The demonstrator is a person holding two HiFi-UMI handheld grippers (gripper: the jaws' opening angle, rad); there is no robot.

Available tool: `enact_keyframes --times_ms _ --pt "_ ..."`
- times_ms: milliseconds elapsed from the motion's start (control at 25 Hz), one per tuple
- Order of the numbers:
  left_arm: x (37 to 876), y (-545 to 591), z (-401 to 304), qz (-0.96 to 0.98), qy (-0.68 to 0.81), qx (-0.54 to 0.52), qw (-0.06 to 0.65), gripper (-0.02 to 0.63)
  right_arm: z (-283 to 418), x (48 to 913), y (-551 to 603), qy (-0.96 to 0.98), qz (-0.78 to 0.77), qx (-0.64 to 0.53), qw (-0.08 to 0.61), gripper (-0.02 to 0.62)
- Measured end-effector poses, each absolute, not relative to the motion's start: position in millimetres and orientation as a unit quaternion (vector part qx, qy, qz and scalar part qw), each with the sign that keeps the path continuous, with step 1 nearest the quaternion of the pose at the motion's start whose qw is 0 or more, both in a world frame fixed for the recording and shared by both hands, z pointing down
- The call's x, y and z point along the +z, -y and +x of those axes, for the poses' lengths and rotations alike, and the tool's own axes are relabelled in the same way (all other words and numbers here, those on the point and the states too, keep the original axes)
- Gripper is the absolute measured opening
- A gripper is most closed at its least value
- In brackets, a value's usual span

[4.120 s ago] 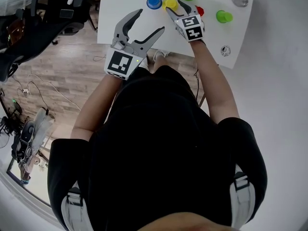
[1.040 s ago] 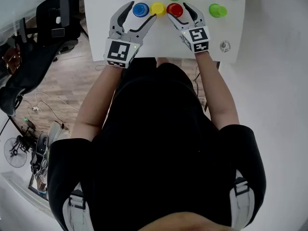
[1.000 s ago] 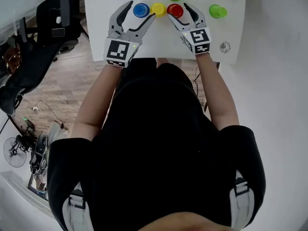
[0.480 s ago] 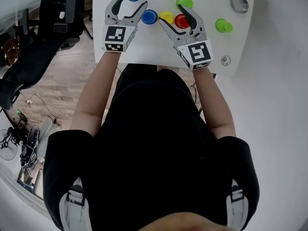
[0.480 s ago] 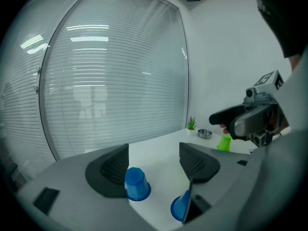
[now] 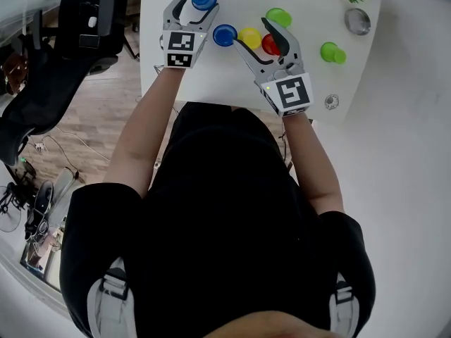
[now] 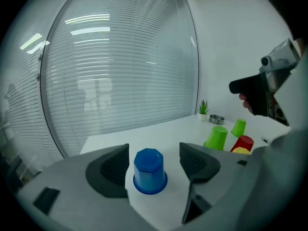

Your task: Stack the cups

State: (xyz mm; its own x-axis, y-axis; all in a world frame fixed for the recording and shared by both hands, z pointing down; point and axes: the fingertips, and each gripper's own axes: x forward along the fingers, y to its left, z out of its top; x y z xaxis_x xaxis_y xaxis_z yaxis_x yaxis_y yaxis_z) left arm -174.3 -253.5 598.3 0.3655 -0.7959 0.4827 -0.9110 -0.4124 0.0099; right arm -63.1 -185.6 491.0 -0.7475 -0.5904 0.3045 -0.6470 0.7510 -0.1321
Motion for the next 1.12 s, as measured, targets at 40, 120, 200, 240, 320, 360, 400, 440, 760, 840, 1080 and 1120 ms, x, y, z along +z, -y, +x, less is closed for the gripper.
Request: enact_keyframes --times_ms 40,120,200,240,320,360,400,440,760,840,1080,1120 --pt "604.4 254.8 -175.4 0.813 0.524 0.211 0.142 0.330 -61.7 491.8 186.3 0.927 0.335 0.116 0.123 0.302" --pt "615.2 257.2 -176.4 0.811 0.523 0.219 0.147 0.330 -57.0 493.3 186.8 0.925 0.339 0.114 0.126 0.302" --pt "623.7 259.3 -176.6 0.809 0.521 0.225 0.151 0.320 -51.4 494.5 186.4 0.924 0.342 0.112 0.129 0.302" --pt "627.1 260.2 -177.1 0.809 0.520 0.229 0.153 0.308 -49.4 494.4 186.3 0.923 0.344 0.112 0.130 0.302" --pt "632.5 261.4 -179.5 0.808 0.518 0.234 0.156 0.291 -48.5 492.2 186.2 0.922 0.346 0.114 0.130 0.302" --pt "633.9 261.6 -180.8 0.808 0.516 0.236 0.156 0.272 -48.7 491.0 185.8 0.922 0.347 0.116 0.128 0.301" --pt "634.4 261.7 -181.5 0.809 0.515 0.238 0.154 0.240 -48.1 490.3 185.5 0.921 0.350 0.118 0.127 0.299" --pt "634.2 261.5 -181.1 0.811 0.513 0.239 0.151 0.229 -45.9 491.1 185.0 0.919 0.354 0.120 0.126 0.299" --pt "596.4 252.2 -160.7 0.833 0.492 0.223 0.122 0.230 -20.3 494.8 178.2 0.911 0.373 0.115 0.132 0.296" --pt "581.8 246.5 -153.6 0.841 0.482 0.218 0.114 0.230 -16.5 489.6 177.8 0.911 0.376 0.108 0.130 0.296" --pt "548.7 225.5 -126.8 0.862 0.450 0.211 0.101 0.230 -4.3 485.6 172.0 0.907 0.388 0.110 0.123 0.296" --pt "545.0 221.1 -121.9 0.865 0.446 0.209 0.101 0.230 -2.6 484.5 170.4 0.907 0.388 0.108 0.123 0.295"
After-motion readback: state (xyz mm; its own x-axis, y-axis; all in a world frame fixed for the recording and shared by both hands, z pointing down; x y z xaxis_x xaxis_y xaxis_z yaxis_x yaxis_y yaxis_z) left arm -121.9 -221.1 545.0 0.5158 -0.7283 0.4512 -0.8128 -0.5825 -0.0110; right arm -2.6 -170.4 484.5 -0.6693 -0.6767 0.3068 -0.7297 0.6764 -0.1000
